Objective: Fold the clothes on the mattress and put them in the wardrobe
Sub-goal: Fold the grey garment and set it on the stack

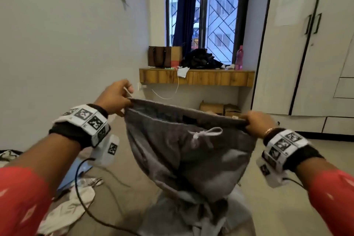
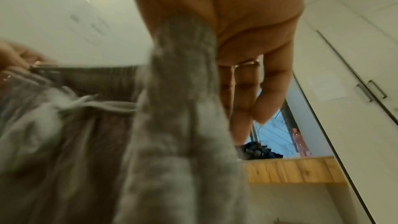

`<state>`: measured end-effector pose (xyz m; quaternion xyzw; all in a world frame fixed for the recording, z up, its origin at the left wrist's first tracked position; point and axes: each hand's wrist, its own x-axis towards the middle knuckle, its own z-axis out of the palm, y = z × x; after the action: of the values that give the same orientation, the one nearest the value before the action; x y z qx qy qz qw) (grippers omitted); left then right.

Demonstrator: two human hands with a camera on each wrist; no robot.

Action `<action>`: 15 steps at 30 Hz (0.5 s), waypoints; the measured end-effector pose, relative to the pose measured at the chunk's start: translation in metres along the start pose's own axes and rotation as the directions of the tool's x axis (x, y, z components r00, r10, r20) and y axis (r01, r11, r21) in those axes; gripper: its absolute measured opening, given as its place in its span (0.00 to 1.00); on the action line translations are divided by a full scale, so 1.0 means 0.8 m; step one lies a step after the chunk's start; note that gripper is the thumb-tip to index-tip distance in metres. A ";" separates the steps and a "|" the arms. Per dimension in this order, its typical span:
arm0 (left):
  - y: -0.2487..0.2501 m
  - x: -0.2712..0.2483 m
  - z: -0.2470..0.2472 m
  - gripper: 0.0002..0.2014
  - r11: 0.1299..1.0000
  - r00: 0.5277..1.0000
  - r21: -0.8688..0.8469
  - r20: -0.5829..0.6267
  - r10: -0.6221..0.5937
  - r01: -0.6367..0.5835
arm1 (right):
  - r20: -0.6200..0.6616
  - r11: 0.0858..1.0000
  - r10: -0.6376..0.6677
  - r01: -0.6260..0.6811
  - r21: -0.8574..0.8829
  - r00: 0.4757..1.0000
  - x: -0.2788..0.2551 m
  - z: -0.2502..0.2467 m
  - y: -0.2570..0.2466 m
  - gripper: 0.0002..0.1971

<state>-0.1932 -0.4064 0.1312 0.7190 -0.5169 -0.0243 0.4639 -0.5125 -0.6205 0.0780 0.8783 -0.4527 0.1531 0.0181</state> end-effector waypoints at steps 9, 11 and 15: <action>-0.002 -0.033 -0.017 0.24 0.600 0.800 0.554 0.239 0.550 -0.578 | -0.127 0.854 -0.519 0.505 -0.128 0.846 -0.016 -0.092 0.009 0.25; -0.009 -0.027 -0.021 0.20 0.633 0.858 0.587 0.260 0.443 -0.505 | -0.069 0.571 -0.791 0.692 -0.442 0.608 -0.038 -0.076 0.000 0.29; -0.032 -0.026 -0.012 0.05 0.654 0.925 0.654 0.251 0.287 -0.380 | 0.093 0.368 -0.881 0.795 -0.482 0.464 -0.068 -0.045 0.001 0.32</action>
<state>-0.1796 -0.3832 0.1097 0.7289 -0.6392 0.2110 0.1248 -0.5519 -0.5716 0.0969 0.9346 0.0410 0.0889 0.3419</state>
